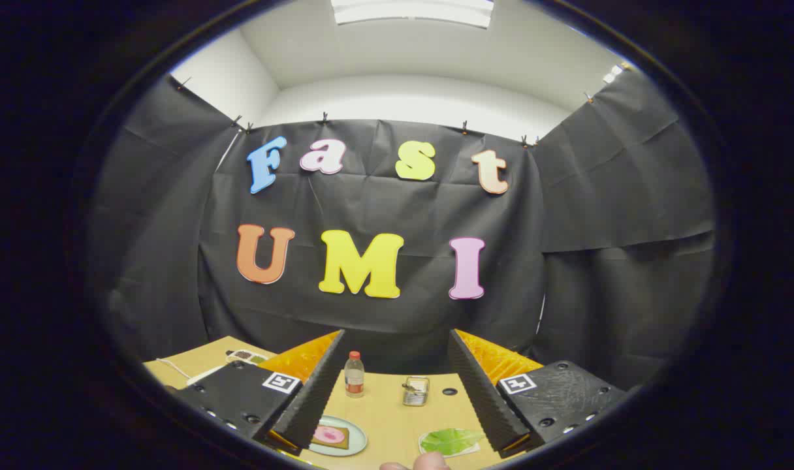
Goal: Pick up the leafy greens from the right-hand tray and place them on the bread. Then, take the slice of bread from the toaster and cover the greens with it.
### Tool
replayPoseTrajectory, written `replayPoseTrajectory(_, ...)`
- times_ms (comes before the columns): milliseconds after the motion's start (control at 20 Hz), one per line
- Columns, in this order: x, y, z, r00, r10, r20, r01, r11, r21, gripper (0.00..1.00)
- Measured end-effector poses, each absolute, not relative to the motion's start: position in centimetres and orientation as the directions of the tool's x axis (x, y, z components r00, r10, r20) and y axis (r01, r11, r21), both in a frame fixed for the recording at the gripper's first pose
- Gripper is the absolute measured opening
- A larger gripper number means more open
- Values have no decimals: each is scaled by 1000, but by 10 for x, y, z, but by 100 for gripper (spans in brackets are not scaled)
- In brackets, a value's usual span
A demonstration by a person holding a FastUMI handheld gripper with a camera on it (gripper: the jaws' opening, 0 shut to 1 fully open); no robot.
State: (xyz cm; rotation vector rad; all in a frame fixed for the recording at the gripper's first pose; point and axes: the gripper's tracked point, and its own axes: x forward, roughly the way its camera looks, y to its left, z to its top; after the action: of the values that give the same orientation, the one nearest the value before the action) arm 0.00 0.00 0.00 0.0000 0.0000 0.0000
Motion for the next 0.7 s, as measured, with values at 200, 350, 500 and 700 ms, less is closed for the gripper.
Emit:
replayPoseTrajectory(200, 4, 6, -6, 999, 26, -21, -26, 1000, 2, 95)
replayPoseTrajectory(350, 6, 7, -6, 999, 39, -19, -39, 999, 5, 95)
replayPoseTrajectory(500, 10, 9, -10, 999, 46, -27, -45, 999, 16, 95)
replayPoseTrajectory(700, 13, 5, -10, 998, 52, -22, -52, 999, 10, 95)
